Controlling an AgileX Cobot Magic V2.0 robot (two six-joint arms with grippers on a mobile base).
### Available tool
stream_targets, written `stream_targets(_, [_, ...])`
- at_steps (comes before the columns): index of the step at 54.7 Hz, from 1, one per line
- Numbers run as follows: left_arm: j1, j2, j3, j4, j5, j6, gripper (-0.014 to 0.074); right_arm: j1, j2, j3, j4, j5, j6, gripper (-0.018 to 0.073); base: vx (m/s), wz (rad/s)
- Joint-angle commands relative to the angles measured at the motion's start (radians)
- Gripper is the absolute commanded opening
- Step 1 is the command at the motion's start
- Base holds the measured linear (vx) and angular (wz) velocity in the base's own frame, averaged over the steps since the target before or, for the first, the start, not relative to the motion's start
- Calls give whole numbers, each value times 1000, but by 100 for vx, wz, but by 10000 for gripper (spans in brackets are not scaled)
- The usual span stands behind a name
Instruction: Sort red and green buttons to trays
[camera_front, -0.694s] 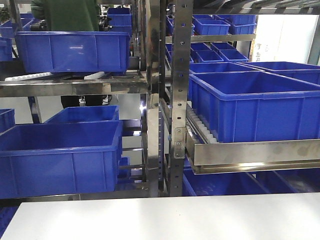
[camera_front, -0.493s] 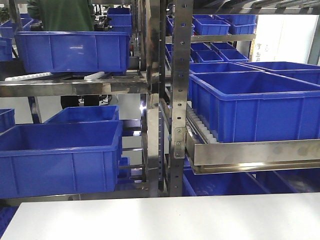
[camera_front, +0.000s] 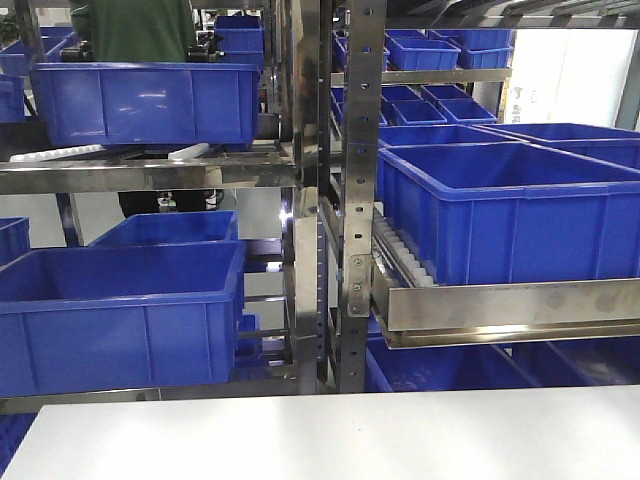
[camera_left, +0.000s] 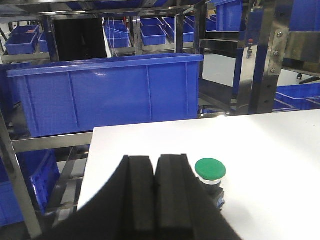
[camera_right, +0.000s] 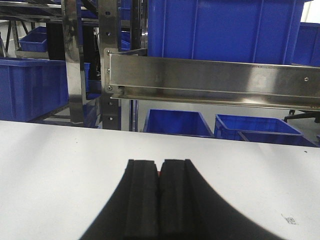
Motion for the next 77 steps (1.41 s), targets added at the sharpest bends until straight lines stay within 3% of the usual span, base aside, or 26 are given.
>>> stream_targets(1, [-1, 6, -29, 59, -104, 55, -6, -4, -5, 7, -4, -112, -4, -8, 0, 0])
stream_targets(7, [-1, 6, -29, 148, -186, 108, -6, -4, -5, 7, -4, -166, -4, -8, 0, 0])
stream_targets(16, [-1, 6, -39, 147, -306, 108, -6, -4, -5, 1, -4, -297, -4, -8, 0, 0])
stream_targets(22, [-1, 6, -39, 90, -503, 48, -6, -4, -5, -52, -3, -314, -4, -8, 0, 0])
stream_targets(26, [-1, 10, -62, 13, -589, 1, -6, -4, 3, -116, -5, -299, -10, -8, 0, 0])
stream_targets(33, [-1, 67, -219, -120, -465, -15, -6, -4, 85, -287, -5, -287, -33, -8, 0, 0])
stream_targets(42, [-1, 323, -472, -122, -289, 71, -6, -4, 347, -507, -12, -262, -62, -8, 0, 0])
stream_targets(52, [-1, 581, -621, -123, -314, 80, -6, -4, 588, -592, -11, -323, -62, -8, 0, 0])
stream_targets(66, [-1, 722, -644, -123, -318, 81, 9, -4, 760, -589, -8, -340, -61, 15, 0, 0])
stream_targets(73, [-1, 743, -644, -123, -313, 81, 87, -4, 763, -589, -7, -340, -53, 111, 0, 0])
stream_targets(77, [-1, 755, -644, -123, -313, 81, 157, -4, 763, -589, -7, -338, -45, 212, 0, 0])
